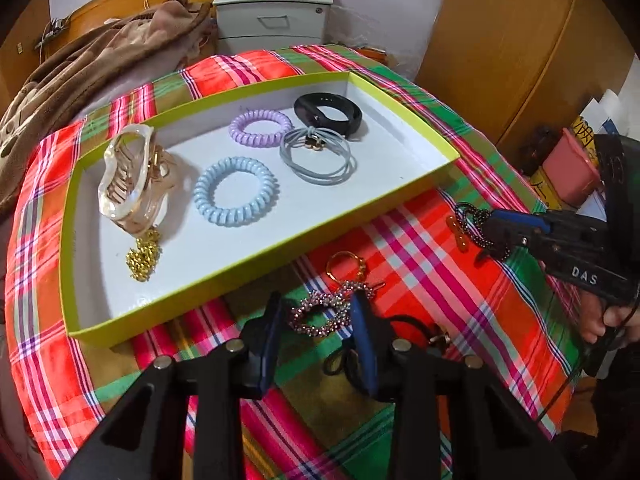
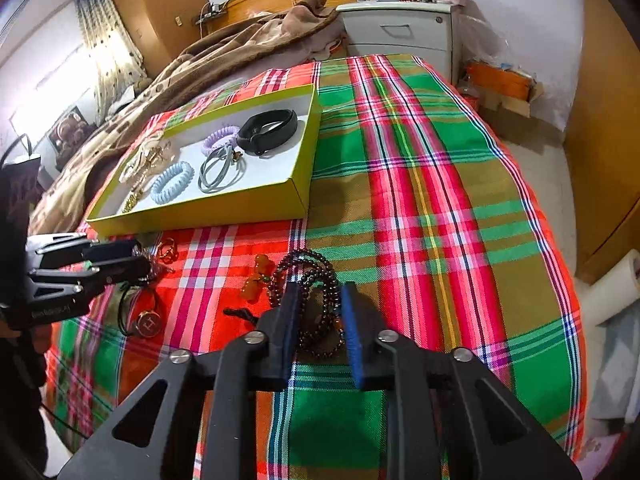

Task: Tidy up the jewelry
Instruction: 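Lift the rhinestone bracelet with the left tool while the right lifts the beaded bracelets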

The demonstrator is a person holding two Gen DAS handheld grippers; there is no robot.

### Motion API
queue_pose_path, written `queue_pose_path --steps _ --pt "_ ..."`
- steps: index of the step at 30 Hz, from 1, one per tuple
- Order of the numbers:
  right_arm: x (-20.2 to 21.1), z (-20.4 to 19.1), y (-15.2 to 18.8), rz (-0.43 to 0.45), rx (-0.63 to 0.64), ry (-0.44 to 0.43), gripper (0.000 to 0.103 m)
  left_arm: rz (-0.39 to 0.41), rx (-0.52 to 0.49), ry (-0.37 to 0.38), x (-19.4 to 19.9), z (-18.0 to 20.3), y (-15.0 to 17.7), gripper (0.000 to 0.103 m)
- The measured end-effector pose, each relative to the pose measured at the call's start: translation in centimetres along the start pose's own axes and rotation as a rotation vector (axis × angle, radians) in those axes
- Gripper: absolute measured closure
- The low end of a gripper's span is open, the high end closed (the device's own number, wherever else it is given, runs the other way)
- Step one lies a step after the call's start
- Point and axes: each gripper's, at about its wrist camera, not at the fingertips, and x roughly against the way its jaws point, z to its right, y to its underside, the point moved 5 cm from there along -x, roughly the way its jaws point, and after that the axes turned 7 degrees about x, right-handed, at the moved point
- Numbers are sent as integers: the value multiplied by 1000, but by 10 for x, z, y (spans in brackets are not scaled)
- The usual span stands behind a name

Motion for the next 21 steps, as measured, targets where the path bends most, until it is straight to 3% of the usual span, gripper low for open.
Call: queue_pose_path --steps 1,21 --pt "0 1 0 0 -1 5 95 1 5 3 1 0 1 68" --pt "20 2 -5 79 -25 -21 100 71 100 -9 25 -18 1 68"
